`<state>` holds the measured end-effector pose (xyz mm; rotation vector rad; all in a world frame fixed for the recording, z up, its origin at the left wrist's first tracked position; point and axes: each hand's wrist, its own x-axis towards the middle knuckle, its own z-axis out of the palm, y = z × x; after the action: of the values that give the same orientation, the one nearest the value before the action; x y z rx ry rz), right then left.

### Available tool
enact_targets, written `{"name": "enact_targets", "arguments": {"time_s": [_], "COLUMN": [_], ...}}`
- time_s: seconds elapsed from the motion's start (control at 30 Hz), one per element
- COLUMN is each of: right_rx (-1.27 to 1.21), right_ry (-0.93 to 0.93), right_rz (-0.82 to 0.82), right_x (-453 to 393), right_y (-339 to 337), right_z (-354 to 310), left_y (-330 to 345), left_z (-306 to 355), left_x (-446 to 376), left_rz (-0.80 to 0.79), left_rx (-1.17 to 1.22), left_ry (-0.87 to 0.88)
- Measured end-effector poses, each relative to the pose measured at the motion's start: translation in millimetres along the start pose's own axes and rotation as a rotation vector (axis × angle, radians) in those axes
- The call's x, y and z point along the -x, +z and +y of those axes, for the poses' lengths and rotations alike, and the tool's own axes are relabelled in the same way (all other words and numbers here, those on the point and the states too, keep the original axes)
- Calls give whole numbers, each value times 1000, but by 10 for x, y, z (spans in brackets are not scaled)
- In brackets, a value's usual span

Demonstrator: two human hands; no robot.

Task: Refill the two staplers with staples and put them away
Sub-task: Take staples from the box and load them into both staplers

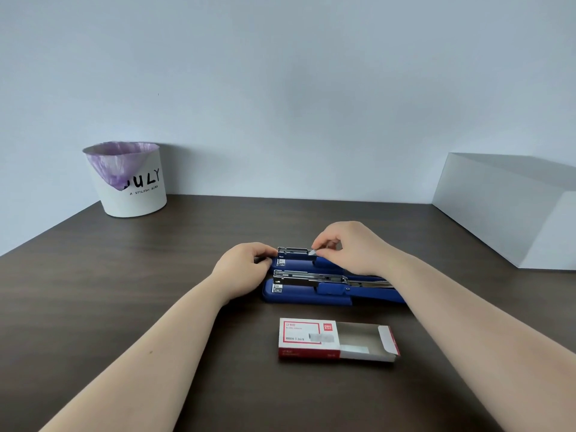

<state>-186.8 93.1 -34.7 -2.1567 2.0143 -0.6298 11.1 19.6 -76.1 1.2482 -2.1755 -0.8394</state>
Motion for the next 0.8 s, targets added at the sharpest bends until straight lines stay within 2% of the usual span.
{"name": "enact_targets", "arguments": {"time_s": [0.23,0.37,0.53,0.8], "right_rx": [5,-17,146,163], "right_ry": [-44,26,36,-18], "right_rz": [-34,103,-37,-65], "right_x": [-46,-1,34,-49], "right_y": [24,-20,-24,58], "right_z": [-36,3,7,-122], "left_y": [-1,0,1,1], "left_z": [3,-4,-14,1], "left_x": [0,2,-5,7], "left_rz": [5,5,12,17], "left_rx": [-21,-26,-41,-47], "left_ry": [12,18,19,25]}}
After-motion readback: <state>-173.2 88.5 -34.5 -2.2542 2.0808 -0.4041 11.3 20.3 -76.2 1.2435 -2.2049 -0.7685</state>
